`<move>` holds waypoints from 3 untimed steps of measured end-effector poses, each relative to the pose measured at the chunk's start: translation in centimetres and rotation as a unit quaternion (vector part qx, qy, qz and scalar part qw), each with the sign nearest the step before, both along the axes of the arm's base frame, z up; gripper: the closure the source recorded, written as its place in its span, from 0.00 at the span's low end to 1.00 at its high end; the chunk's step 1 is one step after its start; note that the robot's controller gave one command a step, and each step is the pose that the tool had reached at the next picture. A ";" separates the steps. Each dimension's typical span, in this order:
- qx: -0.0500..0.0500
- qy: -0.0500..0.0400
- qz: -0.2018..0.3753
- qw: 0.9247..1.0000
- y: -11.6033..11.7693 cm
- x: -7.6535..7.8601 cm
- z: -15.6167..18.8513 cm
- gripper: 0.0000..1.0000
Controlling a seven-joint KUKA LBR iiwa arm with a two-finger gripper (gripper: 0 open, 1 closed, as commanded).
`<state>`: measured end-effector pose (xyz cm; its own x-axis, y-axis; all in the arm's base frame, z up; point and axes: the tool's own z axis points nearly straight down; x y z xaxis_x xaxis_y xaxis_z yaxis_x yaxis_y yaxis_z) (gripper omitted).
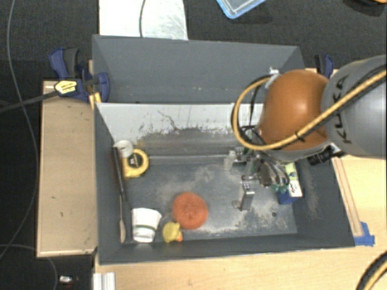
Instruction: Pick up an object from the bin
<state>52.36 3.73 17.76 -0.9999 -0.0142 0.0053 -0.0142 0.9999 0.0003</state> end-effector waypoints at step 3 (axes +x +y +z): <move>0.000 -0.006 0.064 0.998 7.6 -0.2 -6.4 0.00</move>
Offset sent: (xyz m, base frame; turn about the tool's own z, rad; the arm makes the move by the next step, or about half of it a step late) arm -0.0237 0.0913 -0.1076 -0.1530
